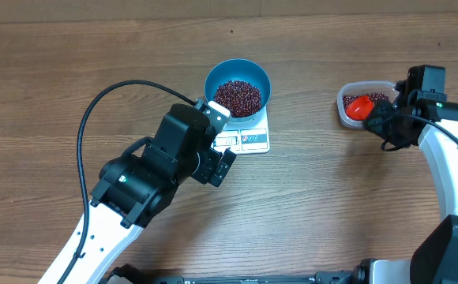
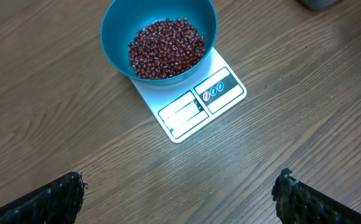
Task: Scoop item into bowl and weigh 150g on scale
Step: 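Lay the scoop down in the tub and open the right gripper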
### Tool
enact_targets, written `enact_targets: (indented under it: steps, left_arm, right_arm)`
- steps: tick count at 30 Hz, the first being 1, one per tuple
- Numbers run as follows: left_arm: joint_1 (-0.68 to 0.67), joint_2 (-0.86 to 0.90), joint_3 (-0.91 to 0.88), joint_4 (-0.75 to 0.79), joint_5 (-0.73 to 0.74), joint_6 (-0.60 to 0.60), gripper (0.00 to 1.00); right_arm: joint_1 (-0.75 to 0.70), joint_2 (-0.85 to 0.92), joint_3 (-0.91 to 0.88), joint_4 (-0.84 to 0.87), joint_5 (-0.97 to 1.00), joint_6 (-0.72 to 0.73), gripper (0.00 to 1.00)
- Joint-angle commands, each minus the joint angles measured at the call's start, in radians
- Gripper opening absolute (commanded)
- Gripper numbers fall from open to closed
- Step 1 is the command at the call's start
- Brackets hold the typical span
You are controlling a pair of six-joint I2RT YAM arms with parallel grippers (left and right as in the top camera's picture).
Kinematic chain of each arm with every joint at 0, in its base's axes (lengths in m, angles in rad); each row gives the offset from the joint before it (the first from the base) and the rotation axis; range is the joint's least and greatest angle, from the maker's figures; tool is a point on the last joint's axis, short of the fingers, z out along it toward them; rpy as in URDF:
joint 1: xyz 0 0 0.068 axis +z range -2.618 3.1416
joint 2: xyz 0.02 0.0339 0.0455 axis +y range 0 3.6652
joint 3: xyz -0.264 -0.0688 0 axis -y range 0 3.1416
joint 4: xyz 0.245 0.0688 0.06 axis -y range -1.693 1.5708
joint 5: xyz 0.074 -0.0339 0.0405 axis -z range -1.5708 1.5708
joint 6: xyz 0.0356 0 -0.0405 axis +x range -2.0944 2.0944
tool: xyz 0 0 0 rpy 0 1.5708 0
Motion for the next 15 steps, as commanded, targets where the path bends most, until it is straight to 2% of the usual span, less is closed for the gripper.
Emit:
enact_targets:
  steps: [1,12,15]
  left_arm:
    - [0.004,0.004,-0.003,0.002,0.013,0.015,0.99]
    - [0.004,0.004,-0.003,0.001,0.013,0.015,1.00]
    - [0.004,0.004,-0.003,0.002,0.013,0.015,0.99]
  right_arm:
    - [0.002,-0.003,0.016,0.003,0.010,-0.022,1.00]
    - [0.003,-0.004,0.017,0.003,0.009,-0.024,1.00]
    - [0.003,-0.006,0.033,-0.020,0.009,-0.076,1.00]
